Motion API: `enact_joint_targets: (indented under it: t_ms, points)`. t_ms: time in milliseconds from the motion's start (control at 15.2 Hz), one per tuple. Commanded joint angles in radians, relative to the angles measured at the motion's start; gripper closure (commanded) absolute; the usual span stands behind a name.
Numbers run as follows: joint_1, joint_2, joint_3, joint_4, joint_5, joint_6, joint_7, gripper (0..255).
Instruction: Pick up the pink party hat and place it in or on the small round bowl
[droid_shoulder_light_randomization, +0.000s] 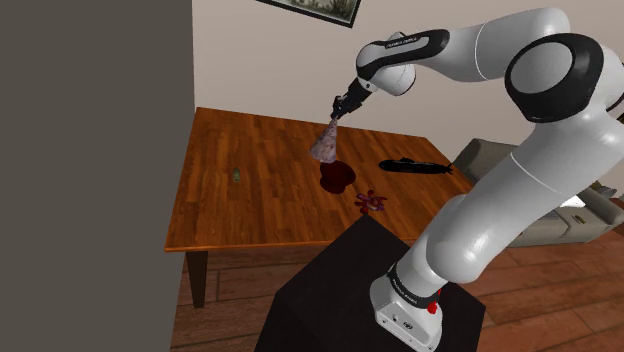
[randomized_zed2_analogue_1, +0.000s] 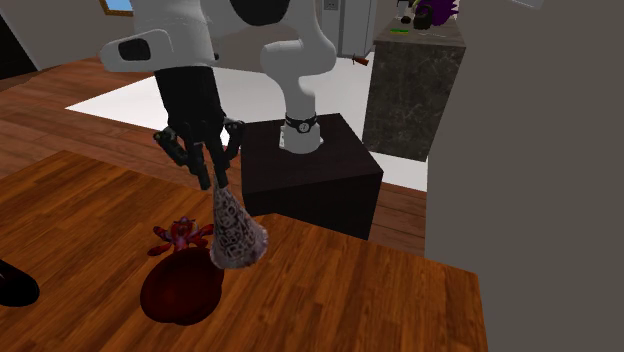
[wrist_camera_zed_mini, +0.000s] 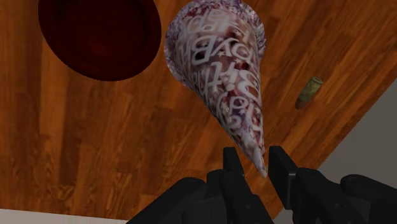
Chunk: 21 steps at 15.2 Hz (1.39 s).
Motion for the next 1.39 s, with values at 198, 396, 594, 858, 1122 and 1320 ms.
enact_joint_targets:
  t_ms: [198,396,594,858,1122,1320]
  points:
    - [-0.043,0.055,-0.073,0.126,0.058,-0.111,-0.131,255]
    - [-0.076,0.108,-0.112,0.218,0.105,-0.184,-0.209,255]
    - [-0.119,0.175,-0.147,0.322,0.16,-0.264,-0.285,255]
    - [-0.165,0.243,-0.164,0.395,0.22,-0.311,-0.355,255]
    - [-0.168,0.259,-0.159,0.359,0.245,-0.269,-0.382,255]
    - [-0.171,0.273,-0.154,0.335,0.267,-0.238,-0.404,255]
